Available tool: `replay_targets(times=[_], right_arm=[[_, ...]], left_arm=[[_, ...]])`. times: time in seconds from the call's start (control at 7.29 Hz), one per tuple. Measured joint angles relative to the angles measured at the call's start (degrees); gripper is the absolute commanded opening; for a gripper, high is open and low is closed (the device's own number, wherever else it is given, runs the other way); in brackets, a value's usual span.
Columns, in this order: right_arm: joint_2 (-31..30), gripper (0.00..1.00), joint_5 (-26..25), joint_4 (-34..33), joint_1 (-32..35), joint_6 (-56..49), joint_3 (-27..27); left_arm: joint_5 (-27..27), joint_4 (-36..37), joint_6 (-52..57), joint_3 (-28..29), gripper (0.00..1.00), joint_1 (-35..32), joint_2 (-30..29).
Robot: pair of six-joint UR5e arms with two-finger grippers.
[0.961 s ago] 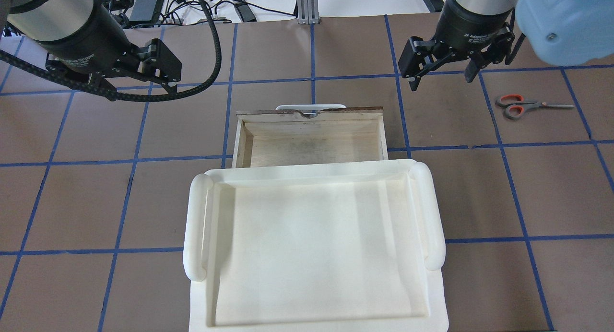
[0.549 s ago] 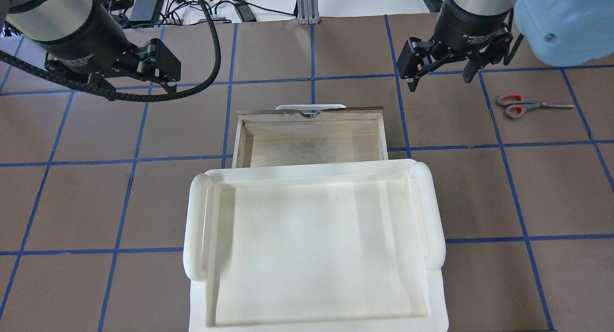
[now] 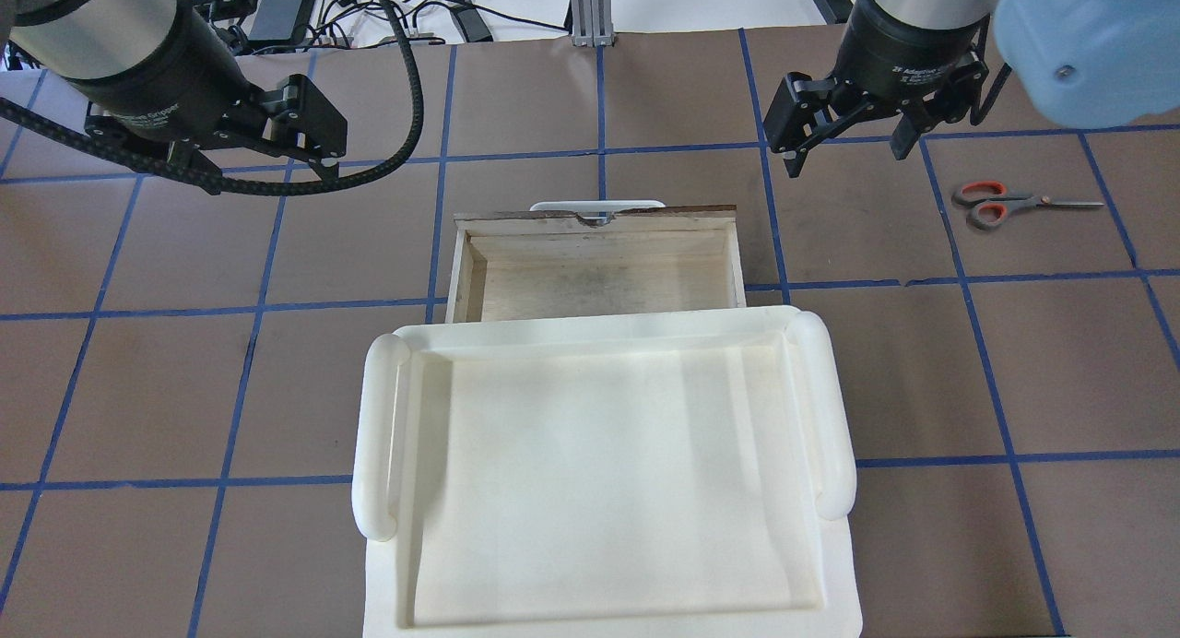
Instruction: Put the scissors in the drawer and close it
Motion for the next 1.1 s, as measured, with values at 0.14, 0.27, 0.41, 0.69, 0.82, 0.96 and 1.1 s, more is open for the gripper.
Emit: replay_targets(times=[0.14, 0.27, 0.41, 0.69, 0.82, 0.96, 1.1], right_arm=[[0.0, 1.0, 0.0, 0.0, 0.0, 0.0, 0.0], [0.0, 1.0, 0.0, 0.0, 0.1, -0.1, 0.0], [0.0, 1.0, 0.0, 0.0, 0.1, -0.5, 0.0], [0.0, 1.0, 0.0, -0.3, 0.0, -1.8, 0.0], [0.0, 1.0, 0.0, -0.4, -0.1, -2.5, 0.0], [0.0, 1.0, 0.0, -0.5, -0.1, -3.5, -0.1], [0.0, 1.0, 0.0, -0.5, -0.1, -4.5, -0.1]], left_arm=[[0.0, -0.1, 0.0, 0.0, 1.0, 0.0, 0.0], [0.0, -0.1, 0.0, 0.0, 1.0, 0.0, 0.0], [0.0, -0.1, 0.1, 0.1, 1.0, 0.0, 0.0], [-0.1, -0.1, 0.1, 0.0, 1.0, 0.0, 0.0], [-0.2, -0.1, 0.2, 0.0, 1.0, 0.0, 0.0], [-0.2, 0.0, 0.3, 0.0, 1.0, 0.0, 0.0], [-0.1, 0.0, 0.3, 0.0, 1.0, 0.0, 0.0]])
